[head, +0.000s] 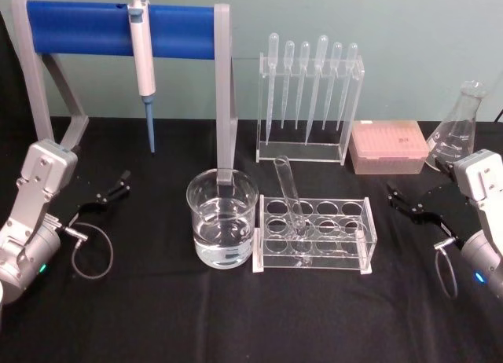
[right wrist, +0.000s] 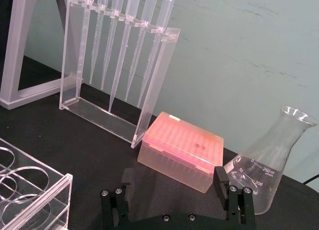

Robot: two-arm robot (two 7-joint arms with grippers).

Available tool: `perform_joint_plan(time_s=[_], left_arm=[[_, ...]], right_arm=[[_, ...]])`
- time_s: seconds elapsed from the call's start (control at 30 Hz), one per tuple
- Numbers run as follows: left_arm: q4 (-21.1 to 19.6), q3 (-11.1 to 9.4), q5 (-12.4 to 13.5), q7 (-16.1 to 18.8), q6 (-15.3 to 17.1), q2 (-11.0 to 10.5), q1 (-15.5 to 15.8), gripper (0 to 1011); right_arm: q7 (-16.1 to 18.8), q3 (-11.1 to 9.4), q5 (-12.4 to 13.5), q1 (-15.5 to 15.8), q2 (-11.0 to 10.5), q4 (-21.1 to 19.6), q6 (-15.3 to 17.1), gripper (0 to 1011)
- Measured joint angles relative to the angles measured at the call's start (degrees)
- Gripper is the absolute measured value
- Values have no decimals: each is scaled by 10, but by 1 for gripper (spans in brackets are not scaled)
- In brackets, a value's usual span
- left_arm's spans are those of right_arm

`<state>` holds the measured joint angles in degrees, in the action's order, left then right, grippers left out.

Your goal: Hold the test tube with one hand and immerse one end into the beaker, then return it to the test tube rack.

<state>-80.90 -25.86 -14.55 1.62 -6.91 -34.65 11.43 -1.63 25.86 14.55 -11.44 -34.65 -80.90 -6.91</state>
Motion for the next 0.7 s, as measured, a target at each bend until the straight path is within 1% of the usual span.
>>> perform_joint_plan(time_s=[0.7], left_arm=[[0, 0, 0, 0, 0, 0, 0, 1000]], right_arm=[[0, 0, 0, 0, 0, 0, 0, 1004]])
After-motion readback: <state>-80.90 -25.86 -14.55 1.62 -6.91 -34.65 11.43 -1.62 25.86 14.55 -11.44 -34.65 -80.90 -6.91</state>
